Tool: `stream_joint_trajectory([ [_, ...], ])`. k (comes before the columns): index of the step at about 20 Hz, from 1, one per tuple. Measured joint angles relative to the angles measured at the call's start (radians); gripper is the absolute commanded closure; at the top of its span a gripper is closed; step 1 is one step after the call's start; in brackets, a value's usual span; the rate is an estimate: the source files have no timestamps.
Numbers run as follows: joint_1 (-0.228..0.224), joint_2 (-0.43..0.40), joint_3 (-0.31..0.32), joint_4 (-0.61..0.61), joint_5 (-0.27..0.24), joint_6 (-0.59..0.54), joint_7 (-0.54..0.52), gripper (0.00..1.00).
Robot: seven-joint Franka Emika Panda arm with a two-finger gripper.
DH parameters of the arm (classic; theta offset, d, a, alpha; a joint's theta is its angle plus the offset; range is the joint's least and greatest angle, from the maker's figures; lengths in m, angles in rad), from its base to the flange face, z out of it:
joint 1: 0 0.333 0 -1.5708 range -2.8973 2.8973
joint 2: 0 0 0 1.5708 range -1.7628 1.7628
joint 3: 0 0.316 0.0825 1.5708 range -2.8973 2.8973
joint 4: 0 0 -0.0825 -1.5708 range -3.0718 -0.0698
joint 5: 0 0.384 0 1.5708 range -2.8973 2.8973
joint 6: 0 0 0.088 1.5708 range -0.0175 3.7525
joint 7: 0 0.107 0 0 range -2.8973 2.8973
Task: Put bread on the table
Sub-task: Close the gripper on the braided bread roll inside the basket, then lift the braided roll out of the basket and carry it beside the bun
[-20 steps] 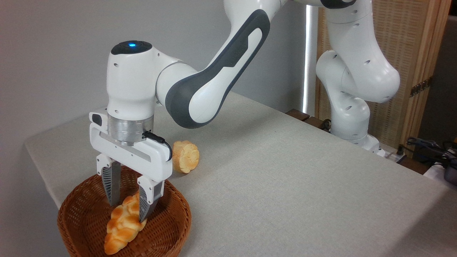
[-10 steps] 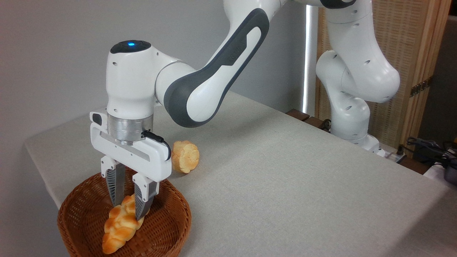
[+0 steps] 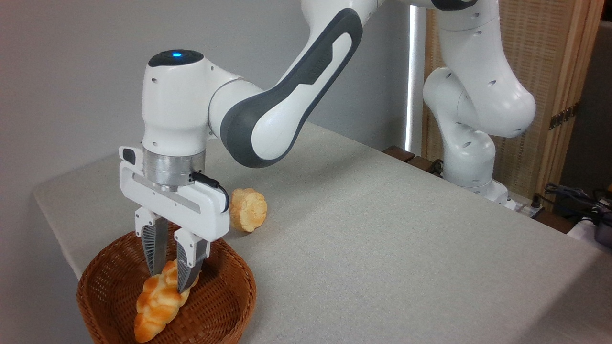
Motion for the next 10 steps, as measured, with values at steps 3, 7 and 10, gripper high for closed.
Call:
stream_joint_trajectory([
  [3, 0.003, -0.015, 0.001, 0.003, 0.0, 0.0, 0.0, 0.44],
  [7, 0.004, -0.035, 0.001, 0.003, 0.0, -0.001, 0.0, 0.44],
  [10, 0.005, -0.053, 0.001, 0.003, 0.0, -0.016, 0.0, 0.44],
])
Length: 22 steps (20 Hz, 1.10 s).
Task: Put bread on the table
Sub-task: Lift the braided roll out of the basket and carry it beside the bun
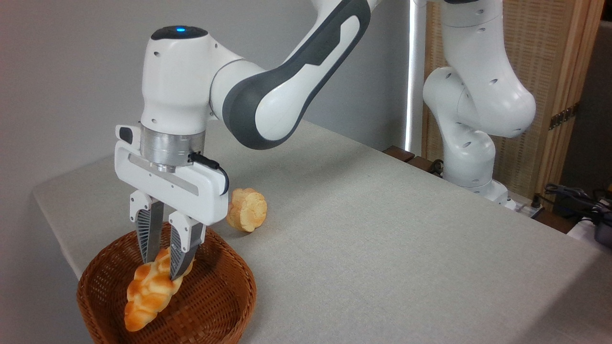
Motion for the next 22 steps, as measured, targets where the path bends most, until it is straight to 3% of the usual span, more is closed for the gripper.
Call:
stream_joint_trajectory([
  [8, 0.003, -0.088, 0.0, 0.0, 0.0, -0.161, 0.01, 0.42],
  [16, 0.003, -0.172, 0.0, -0.015, 0.0, -0.439, 0.204, 0.4],
  [22, 0.003, -0.266, 0.0, -0.117, 0.0, -0.539, 0.293, 0.4],
])
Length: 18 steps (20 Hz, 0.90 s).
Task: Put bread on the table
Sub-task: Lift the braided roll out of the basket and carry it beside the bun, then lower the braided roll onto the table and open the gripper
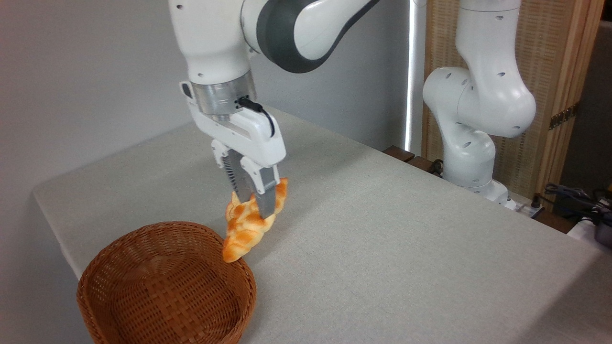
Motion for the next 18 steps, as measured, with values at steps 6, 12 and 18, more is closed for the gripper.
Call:
stream_joint_trajectory([
  [6, -0.002, -0.056, -0.002, -0.084, 0.0, -0.068, 0.025, 0.4],
  [12, -0.007, -0.056, -0.006, -0.091, 0.0, -0.052, 0.025, 0.0],
  [18, -0.007, -0.056, -0.007, -0.091, 0.0, -0.004, 0.025, 0.0],
])
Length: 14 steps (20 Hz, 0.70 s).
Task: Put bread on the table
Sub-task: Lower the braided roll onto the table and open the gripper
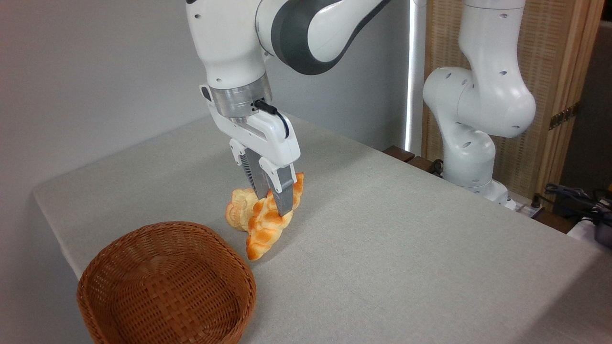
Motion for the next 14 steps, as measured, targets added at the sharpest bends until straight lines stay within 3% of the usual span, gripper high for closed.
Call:
stream_joint_trajectory([
  [14, 0.0, 0.0, 0.0, 0.002, 0.0, 0.042, 0.0, 0.0],
])
